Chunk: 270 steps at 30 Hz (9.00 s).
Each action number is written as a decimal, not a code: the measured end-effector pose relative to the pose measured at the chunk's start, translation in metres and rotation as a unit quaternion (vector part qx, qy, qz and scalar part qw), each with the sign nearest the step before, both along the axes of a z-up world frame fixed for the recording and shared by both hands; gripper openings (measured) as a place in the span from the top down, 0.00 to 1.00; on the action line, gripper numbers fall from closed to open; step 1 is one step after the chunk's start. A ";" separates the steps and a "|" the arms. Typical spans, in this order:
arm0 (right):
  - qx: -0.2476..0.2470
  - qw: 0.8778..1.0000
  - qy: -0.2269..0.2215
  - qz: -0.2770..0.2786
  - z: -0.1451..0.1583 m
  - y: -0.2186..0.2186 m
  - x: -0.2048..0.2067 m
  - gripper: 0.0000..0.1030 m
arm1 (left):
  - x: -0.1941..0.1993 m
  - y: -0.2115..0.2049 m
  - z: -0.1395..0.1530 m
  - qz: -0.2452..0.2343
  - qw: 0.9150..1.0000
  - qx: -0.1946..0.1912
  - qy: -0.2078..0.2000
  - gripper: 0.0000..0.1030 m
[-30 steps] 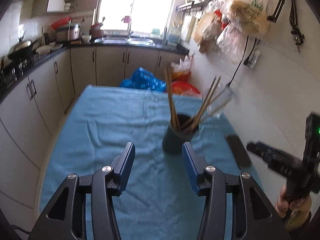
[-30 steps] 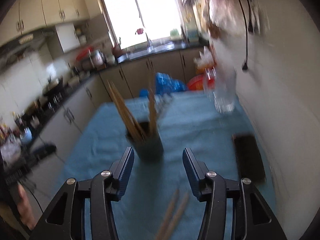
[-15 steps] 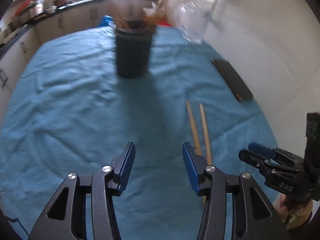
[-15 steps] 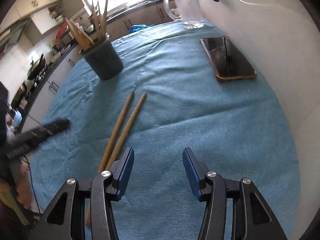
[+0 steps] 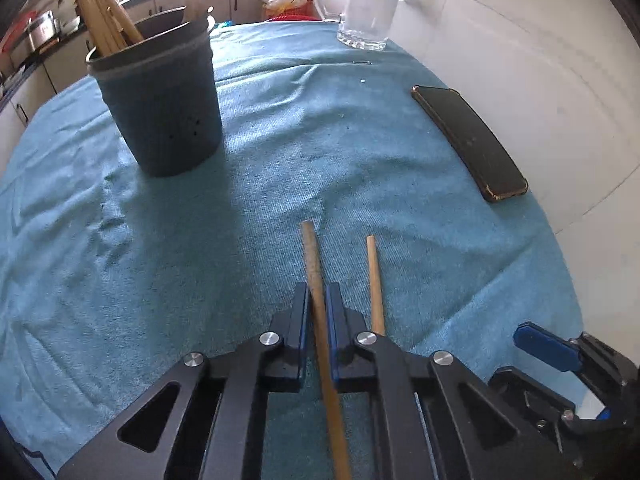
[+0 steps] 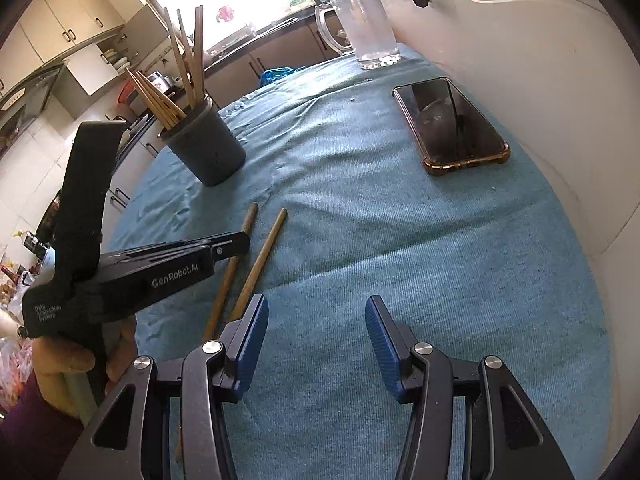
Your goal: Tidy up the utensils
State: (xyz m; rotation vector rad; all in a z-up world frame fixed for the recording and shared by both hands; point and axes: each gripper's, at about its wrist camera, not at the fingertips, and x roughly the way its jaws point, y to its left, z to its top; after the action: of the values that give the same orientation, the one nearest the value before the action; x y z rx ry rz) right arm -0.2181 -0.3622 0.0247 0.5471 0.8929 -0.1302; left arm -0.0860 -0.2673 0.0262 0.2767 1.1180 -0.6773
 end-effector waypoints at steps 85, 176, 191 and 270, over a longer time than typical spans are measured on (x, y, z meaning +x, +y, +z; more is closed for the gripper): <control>-0.136 0.968 -0.209 0.005 0.205 0.056 0.037 0.94 | -0.041 0.157 0.242 0.052 0.955 -0.171 -0.238 0.93; -0.105 0.980 -0.165 -0.018 0.150 0.023 0.201 0.94 | 0.071 0.088 0.184 0.099 0.952 -0.082 -0.278 0.92; -0.105 0.981 -0.163 -0.016 0.148 0.025 0.203 0.94 | 0.069 0.084 0.182 0.095 0.954 -0.082 -0.274 0.92; -0.083 0.980 -0.177 -0.047 0.144 0.099 0.000 0.46 | -0.137 0.220 0.211 0.232 0.882 -0.103 -0.398 0.00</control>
State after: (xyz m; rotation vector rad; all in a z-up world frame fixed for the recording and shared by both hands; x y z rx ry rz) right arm -0.2183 -0.2634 0.1690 0.4389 0.5044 -0.1848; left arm -0.2232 -0.0473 0.2376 0.0744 0.2856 -0.1948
